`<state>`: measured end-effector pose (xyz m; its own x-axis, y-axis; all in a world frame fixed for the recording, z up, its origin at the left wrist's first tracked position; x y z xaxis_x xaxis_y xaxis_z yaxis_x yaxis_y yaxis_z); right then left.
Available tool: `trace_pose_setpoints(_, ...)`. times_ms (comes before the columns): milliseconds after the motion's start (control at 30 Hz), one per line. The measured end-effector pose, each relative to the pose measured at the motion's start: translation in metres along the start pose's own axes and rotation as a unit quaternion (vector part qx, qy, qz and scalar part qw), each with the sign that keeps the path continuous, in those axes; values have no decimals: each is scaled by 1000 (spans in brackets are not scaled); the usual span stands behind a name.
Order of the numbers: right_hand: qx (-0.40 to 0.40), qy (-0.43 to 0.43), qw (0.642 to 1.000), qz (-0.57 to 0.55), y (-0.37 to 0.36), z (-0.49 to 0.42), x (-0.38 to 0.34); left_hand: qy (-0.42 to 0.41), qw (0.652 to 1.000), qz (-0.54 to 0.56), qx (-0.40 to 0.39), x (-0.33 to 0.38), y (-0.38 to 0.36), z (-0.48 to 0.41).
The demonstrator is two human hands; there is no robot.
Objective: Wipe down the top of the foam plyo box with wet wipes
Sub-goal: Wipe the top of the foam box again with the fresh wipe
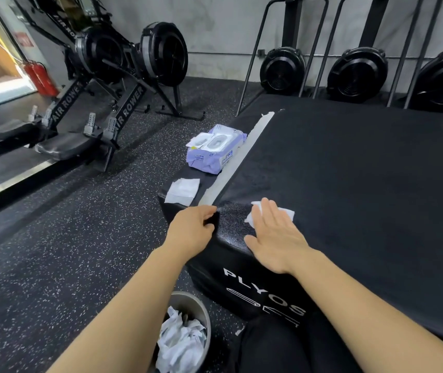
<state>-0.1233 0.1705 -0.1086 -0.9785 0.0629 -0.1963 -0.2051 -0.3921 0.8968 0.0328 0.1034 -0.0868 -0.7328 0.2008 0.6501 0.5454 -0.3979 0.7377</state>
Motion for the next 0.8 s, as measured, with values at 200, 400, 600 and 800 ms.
trace_pose_setpoints(200,-6,38,999,5,19,-58,-44,-8,1000,-22,-4,-1,-1,-2)
trace_pose_setpoints(400,1,53,999,12,23,-59,-40,19,996,-83,1,9,0,-3)
trace_pose_setpoints(600,13,15,1000,-12,16,-6,21,35,962,-270,5,40,0,0)
trace_pose_setpoints(800,-5,-15,1000,-13,11,4,37,-10,929,-367,-51,50,-13,-8)
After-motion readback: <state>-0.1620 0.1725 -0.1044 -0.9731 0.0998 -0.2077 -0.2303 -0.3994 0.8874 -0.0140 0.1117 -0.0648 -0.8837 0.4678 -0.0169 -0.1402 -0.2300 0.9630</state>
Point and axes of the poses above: each hand's wrist, its own z-axis away from the middle knuckle, its own y-axis out of the back of the hand, x = y × z, the point moved 8 cm from there along -z, towards the middle knuckle, and after that the axes turned 8 degrees about -x, right-handed, at the moved point
